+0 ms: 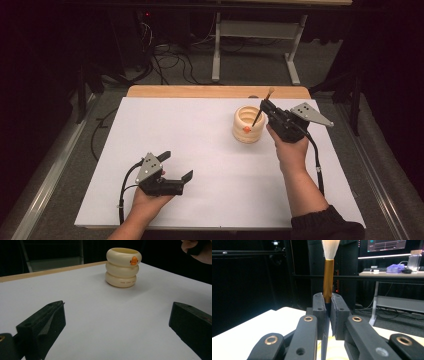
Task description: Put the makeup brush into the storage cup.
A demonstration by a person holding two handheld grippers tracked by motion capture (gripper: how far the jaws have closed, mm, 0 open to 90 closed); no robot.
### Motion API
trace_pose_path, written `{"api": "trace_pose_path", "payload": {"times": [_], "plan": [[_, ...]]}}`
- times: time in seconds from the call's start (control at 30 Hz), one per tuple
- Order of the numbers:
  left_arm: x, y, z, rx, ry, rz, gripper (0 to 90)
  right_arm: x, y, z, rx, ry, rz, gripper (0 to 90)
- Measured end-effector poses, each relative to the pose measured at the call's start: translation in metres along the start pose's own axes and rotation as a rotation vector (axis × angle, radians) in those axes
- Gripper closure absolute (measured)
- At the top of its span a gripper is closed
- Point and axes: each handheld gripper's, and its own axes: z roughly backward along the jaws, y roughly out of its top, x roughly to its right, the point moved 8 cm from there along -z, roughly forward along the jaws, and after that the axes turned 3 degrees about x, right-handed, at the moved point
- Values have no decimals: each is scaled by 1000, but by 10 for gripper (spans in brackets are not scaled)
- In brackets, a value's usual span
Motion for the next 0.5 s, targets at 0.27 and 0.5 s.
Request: {"api": "trace_pose_path", "payload": {"times": [0.27,0.5], "plan": [[-2,1,3,8,10,6,14,8,1,-13,-7,-29,2,857],[-4,3,6,18,11,11,14,16,-7,-25,-37,-58,-3,857]]}}
